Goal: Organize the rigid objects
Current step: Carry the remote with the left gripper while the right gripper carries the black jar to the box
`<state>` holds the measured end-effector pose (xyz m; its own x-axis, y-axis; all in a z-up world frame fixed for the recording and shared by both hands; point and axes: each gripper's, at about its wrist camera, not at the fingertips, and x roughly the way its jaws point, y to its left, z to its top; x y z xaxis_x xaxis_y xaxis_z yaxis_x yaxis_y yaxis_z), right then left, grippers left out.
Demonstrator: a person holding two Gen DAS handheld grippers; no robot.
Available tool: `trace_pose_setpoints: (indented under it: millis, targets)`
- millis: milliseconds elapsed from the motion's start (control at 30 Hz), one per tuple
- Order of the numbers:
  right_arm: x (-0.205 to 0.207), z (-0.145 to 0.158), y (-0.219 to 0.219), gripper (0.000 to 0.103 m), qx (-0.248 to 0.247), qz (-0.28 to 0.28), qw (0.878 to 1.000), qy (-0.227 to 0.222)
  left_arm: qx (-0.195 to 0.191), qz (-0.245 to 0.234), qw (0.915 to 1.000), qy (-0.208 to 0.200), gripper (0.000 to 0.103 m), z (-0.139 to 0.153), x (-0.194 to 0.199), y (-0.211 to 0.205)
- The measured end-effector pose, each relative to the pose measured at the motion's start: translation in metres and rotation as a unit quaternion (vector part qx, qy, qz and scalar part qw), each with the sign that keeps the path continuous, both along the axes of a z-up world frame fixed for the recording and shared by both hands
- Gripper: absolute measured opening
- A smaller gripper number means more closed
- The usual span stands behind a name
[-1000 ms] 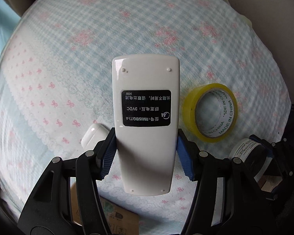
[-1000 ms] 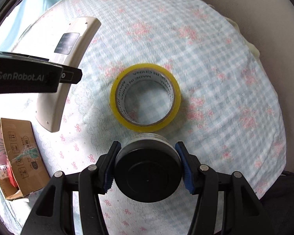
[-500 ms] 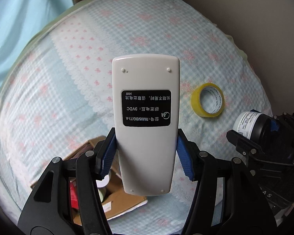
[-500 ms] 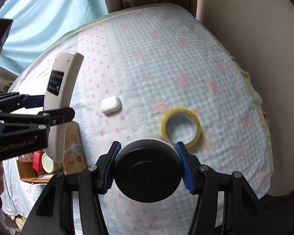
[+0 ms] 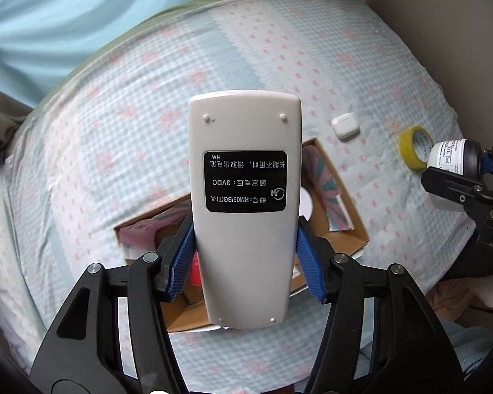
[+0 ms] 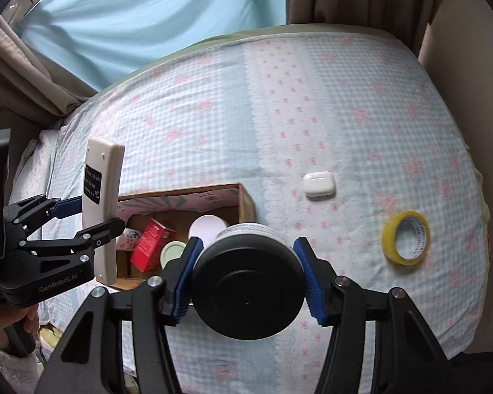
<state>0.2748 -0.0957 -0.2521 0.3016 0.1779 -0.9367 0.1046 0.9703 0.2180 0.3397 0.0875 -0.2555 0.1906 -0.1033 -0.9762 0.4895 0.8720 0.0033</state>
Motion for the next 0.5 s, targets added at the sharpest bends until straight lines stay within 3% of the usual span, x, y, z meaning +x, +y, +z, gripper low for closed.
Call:
trace_pose_setpoints:
  millis: [267,500]
  targets:
    - [0.017,-0.034,0.057,0.052,0.023,0.018,0.999,0.025,0.018,-0.031,0.9993,0.010,0.054,-0.044,0.008,0.051]
    - [0.025,-0.089,0.087,0.052,0.009,0.043,0.997,0.066,0.013,-0.100,0.9946,0.025,0.054,-0.090,0.001,0.036]
